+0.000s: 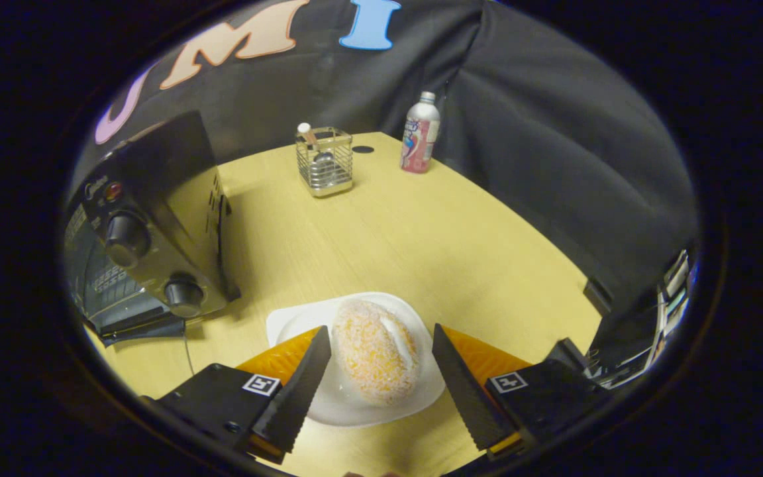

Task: Open the toaster oven, put the food inside, and close the toaster oven door.

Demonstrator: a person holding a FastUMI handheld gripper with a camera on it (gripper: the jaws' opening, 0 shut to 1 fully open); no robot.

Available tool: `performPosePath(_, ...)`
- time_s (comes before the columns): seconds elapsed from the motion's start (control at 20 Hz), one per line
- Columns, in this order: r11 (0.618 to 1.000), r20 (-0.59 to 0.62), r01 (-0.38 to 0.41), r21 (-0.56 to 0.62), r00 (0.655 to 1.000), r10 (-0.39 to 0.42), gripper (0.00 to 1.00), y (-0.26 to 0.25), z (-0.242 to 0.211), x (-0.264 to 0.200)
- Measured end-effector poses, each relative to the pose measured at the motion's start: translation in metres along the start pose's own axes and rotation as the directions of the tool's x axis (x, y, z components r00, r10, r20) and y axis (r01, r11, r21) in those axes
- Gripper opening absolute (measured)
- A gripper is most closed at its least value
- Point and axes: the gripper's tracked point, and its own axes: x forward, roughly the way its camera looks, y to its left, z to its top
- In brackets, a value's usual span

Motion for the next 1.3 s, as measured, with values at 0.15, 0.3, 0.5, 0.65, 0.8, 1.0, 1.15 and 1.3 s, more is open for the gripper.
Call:
performPosePath(0.15, 0.998, -0.027, -0.029, 0.050, 0.999, 0.030, 0.99, 0.000, -0.007, 0.008)
performPosePath(0.3, 0.995, -0.085, -0.062, 0.078, 0.994, 0.069, 0.91, 0.008, -0.026, 0.014)
performPosePath(0.5, 0.994, -0.083, -0.060, 0.092, 0.994, 0.068, 0.81, 0.008, -0.027, 0.013)
performPosePath(0.65, 0.982, -0.094, -0.100, 0.162, 0.989, 0.116, 0.73, 0.020, -0.021, 0.008)
performPosePath(0.8, 0.963, -0.044, -0.111, 0.244, 0.991, 0.126, 0.70, 0.027, -0.009, -0.005)
performPosePath(1.0, 0.916, 0.054, -0.162, 0.368, 0.987, 0.153, 0.70, 0.044, 0.011, -0.037)
performPosePath(1.15, 0.881, 0.111, -0.212, 0.424, 0.977, 0.182, 0.70, 0.062, 0.020, -0.064)
performPosePath(1.3, 0.841, 0.161, -0.277, 0.465, 0.960, 0.228, 0.70, 0.085, 0.022, -0.094)
